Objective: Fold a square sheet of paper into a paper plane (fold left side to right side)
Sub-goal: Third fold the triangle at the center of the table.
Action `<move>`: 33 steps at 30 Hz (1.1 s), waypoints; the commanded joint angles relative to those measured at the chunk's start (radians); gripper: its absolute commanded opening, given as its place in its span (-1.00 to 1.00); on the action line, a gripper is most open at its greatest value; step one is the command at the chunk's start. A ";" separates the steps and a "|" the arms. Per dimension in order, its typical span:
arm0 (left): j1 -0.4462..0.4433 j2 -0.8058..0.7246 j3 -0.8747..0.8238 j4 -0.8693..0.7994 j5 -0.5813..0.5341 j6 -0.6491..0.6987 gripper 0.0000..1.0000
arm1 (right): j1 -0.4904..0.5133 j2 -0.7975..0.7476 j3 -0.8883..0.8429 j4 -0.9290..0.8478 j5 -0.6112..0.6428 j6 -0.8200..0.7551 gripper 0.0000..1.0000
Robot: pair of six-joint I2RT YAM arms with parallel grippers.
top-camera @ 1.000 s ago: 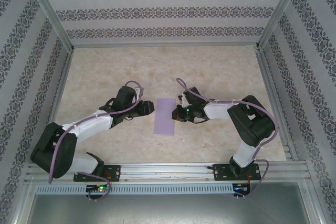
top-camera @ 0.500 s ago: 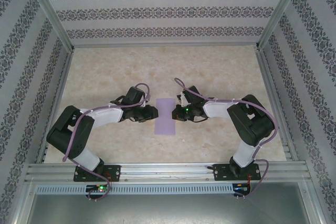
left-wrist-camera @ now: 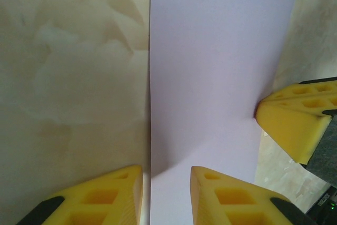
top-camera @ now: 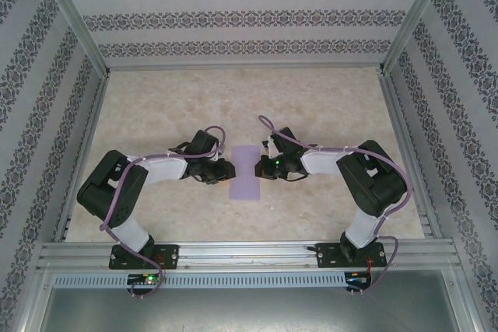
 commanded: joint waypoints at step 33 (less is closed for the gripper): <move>-0.014 -0.016 -0.065 0.041 0.015 -0.102 -0.62 | -0.008 0.021 0.000 -0.039 0.041 -0.021 -1.00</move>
